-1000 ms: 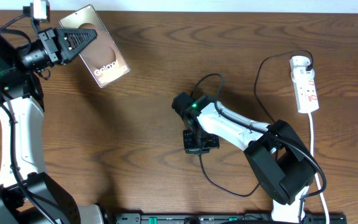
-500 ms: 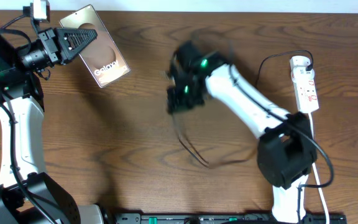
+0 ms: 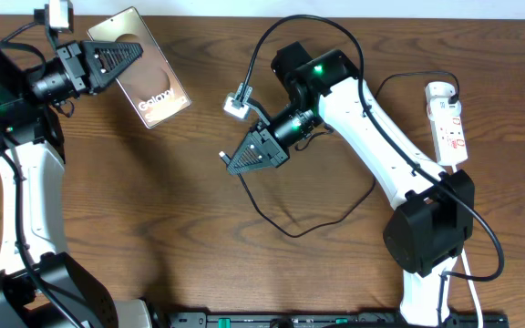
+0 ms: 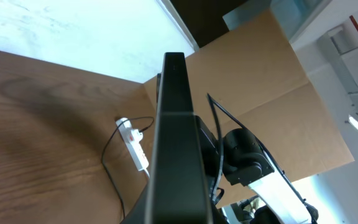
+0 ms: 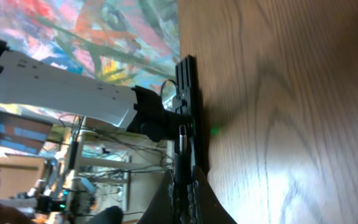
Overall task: Plug charger to phone and switch on socket
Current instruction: 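Lift the plug toward the bottom of the phone held by left gripper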
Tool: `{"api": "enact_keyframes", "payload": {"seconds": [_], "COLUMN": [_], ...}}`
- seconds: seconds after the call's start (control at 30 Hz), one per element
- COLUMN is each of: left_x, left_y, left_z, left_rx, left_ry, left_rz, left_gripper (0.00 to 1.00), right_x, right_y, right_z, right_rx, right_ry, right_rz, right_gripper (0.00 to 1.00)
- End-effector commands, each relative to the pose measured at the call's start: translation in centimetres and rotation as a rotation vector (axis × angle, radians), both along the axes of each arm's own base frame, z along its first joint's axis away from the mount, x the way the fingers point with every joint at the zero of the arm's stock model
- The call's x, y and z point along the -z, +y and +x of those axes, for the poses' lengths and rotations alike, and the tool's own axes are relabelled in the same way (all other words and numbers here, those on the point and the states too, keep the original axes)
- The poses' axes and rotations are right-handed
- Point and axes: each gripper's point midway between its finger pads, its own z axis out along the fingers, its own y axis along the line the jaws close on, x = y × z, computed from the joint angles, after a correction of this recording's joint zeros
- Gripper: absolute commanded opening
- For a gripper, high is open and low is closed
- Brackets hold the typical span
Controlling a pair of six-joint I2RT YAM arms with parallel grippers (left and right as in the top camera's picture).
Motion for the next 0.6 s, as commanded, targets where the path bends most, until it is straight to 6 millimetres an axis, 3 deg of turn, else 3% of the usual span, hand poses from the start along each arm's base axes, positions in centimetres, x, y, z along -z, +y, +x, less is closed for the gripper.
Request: {"api": "enact_keyframes", "payload": {"seconds": [0.0,0.27,0.57], "left_x": [-0.9,-0.9,-1.0], "left_y": [-1.6,-4.3,-4.3], "left_z": [-0.6,-1.0,-0.8], "left_rx": [0.057,0.126,0.113], "left_ry": [-0.039,-0.042,-0.061], "left_rz": [0.016,0.016,0.022], "left_gripper": [0.07,0.07,0.07], "right_x": [-1.5,-2.5,-4.5], "right_y": [0.8,2.3,3.2], "right_z": [-0.2,2.0,2.9], "right_rx": [-0.038,0.022,0.02], "right_ry": [-0.056,-0.058,-0.058], "right_rz": [0.124,0.171,0.273], "right_gripper": [0.01,0.01,0.01]}}
